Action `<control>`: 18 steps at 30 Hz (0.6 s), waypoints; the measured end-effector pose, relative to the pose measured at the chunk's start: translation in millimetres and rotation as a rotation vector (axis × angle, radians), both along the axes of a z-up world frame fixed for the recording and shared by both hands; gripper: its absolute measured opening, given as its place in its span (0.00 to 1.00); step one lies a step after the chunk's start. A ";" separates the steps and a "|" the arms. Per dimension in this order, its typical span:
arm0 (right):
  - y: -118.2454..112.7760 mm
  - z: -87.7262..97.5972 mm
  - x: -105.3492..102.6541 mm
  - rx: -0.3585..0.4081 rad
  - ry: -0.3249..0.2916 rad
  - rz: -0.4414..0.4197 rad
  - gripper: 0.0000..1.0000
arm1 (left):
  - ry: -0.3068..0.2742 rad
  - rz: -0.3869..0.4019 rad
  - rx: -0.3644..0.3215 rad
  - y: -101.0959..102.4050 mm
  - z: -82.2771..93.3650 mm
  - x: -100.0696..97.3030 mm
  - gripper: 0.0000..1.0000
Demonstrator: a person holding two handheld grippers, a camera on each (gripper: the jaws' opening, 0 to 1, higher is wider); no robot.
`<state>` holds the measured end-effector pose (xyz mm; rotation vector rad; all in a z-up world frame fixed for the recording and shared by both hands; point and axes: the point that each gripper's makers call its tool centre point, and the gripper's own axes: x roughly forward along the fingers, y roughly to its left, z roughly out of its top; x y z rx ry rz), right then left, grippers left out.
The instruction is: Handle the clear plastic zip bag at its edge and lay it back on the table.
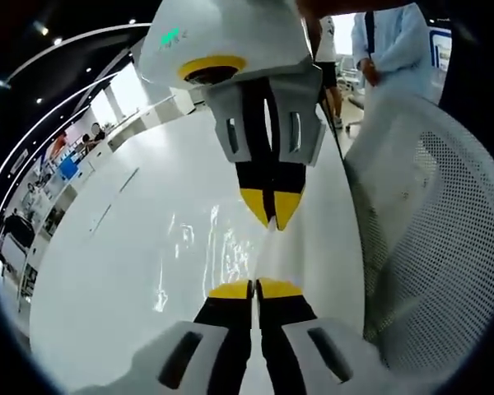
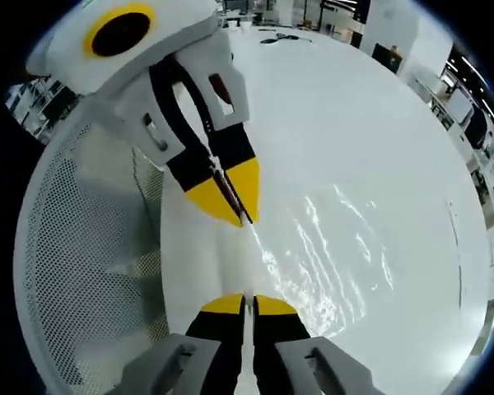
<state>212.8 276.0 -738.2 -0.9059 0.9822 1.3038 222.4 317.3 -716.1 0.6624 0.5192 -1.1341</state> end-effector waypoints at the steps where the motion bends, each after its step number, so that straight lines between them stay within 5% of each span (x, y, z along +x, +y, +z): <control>1: -0.5 0.0 -1.6 -0.003 0.013 -0.004 0.00 | 0.004 0.003 -0.008 -1.7 0.9 0.0 0.01; 6: 3.9 0.9 -3.5 0.012 0.018 -0.016 0.00 | -0.003 -0.002 -0.015 -9.5 2.7 0.4 0.10; 18: 12.6 5.0 -5.7 0.029 0.017 -0.011 0.00 | -0.001 -0.034 -0.004 -18.6 0.6 -2.7 0.08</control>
